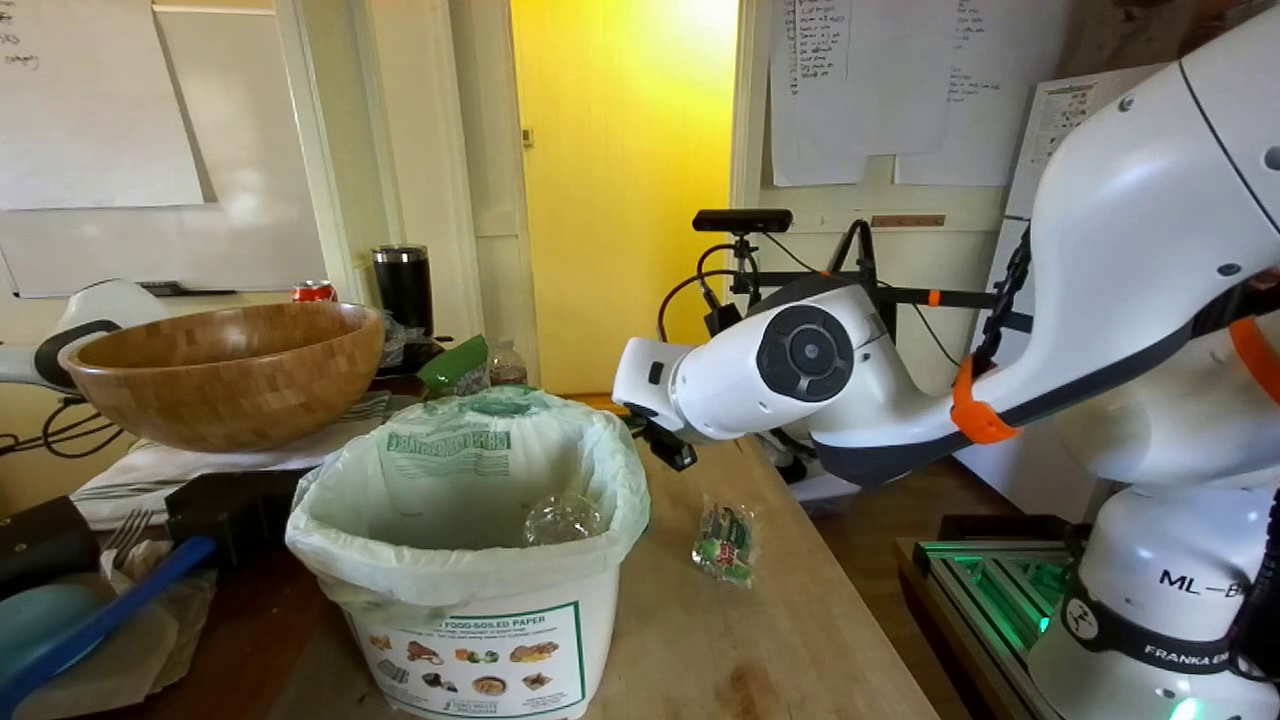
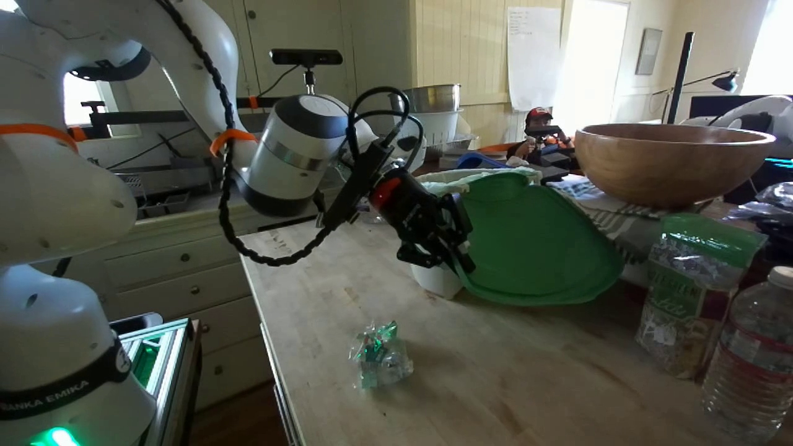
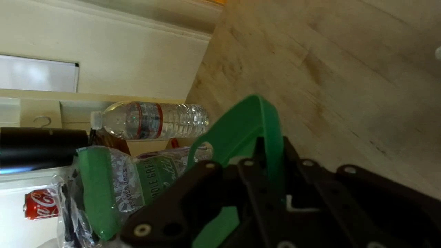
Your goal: Close the lid of the bin
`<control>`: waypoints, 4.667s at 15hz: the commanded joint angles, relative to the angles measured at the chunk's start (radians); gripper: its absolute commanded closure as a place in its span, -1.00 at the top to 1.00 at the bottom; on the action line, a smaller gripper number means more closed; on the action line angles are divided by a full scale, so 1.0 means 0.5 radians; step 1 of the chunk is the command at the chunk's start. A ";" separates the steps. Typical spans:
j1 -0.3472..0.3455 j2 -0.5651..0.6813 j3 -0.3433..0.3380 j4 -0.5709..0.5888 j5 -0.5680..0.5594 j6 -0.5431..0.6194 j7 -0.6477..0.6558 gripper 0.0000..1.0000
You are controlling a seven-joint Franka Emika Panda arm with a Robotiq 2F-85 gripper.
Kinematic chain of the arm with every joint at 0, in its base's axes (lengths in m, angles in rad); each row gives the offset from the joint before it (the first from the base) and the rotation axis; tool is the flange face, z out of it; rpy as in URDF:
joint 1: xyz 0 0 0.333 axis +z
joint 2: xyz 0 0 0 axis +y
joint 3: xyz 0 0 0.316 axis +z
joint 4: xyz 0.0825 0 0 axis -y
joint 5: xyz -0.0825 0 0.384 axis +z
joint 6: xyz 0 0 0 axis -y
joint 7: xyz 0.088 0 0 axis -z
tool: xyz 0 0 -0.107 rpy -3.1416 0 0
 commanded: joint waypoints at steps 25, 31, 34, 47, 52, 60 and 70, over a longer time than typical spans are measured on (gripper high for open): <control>0.472 0.438 0.113 0.240 -1.709 -1.611 0.056 -0.94; 0.842 0.957 -0.110 0.174 -2.154 -2.074 -0.046 -0.94; 1.209 1.136 -0.421 0.121 -2.243 -2.283 -0.151 -0.94; 3.030 1.060 -2.003 -0.037 -2.214 -2.605 -0.565 -0.94; 3.280 1.053 -2.187 -0.073 -2.284 -2.692 -0.741 -0.94; 3.389 1.036 -2.268 -0.106 -2.371 -2.728 -1.014 -0.94; 3.451 0.999 -2.260 -0.154 -2.534 -2.660 -1.293 -0.94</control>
